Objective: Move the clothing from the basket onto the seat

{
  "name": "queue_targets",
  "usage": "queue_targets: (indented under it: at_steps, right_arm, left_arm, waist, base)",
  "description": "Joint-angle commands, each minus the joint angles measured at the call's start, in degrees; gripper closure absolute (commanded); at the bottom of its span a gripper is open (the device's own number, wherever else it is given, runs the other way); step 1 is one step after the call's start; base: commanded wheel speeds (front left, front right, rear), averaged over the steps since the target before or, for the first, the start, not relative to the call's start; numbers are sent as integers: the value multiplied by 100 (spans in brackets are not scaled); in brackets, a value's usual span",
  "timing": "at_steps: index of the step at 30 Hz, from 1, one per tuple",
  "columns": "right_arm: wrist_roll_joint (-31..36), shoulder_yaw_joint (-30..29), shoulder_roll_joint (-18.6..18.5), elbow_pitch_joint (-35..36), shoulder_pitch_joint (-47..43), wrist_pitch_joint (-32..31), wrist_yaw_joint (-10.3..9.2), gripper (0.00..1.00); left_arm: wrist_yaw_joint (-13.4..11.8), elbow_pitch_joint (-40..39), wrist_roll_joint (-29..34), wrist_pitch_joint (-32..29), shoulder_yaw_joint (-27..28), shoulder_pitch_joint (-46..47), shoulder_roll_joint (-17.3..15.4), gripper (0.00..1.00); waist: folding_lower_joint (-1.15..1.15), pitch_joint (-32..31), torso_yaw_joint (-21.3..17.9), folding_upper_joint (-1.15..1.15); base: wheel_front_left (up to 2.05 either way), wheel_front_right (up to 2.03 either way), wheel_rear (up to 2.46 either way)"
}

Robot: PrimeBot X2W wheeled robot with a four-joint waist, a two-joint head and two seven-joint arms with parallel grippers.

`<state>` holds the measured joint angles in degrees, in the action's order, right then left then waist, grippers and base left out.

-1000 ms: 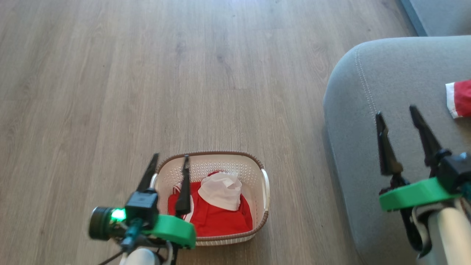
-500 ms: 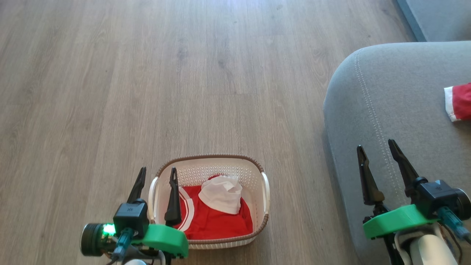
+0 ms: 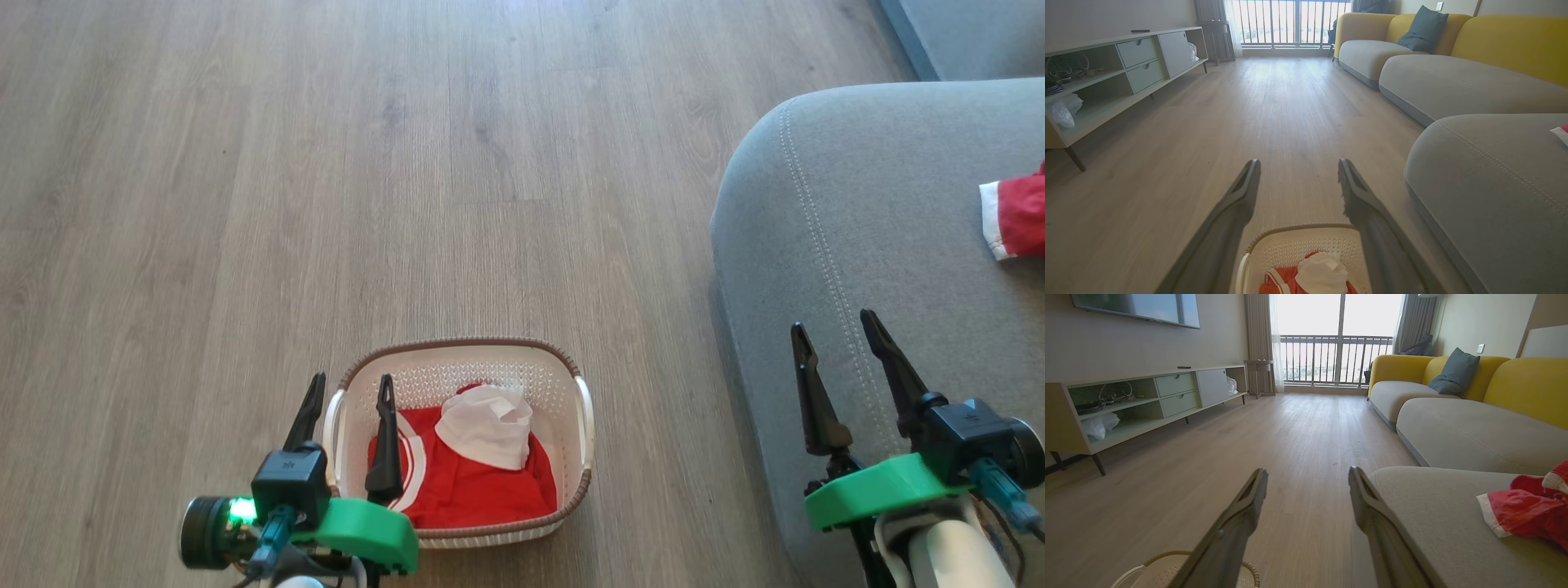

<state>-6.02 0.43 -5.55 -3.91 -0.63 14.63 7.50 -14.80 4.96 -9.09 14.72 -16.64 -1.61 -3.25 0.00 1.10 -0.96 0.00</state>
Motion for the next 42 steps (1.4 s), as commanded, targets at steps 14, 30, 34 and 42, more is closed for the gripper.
queue_targets:
  at_steps: [14,30,34,42]
  right_arm:
    - [60,115,-18,121,259,37,-1,0]
    - [82,153,-67,99,240,37,-1,0]
    - [81,153,-68,109,260,37,-1,0]
    - [8,102,-121,177,482,37,-1,0]
  left_arm:
    - [38,-131,-67,28,147,233,37,0]
    - [45,-108,-78,28,77,228,37,0]
    - [52,-95,-84,28,57,251,37,0]
    - [125,37,-104,28,-58,582,37,0]
  waist:
    - [0,34,-41,0]
    - [0,91,-34,0]
    - [0,180,-37,0]
    - [0,937,-172,0]
  base:
    - [0,0,0]
    - [0,0,0]
    - [0,0,0]
    - [0,0,0]
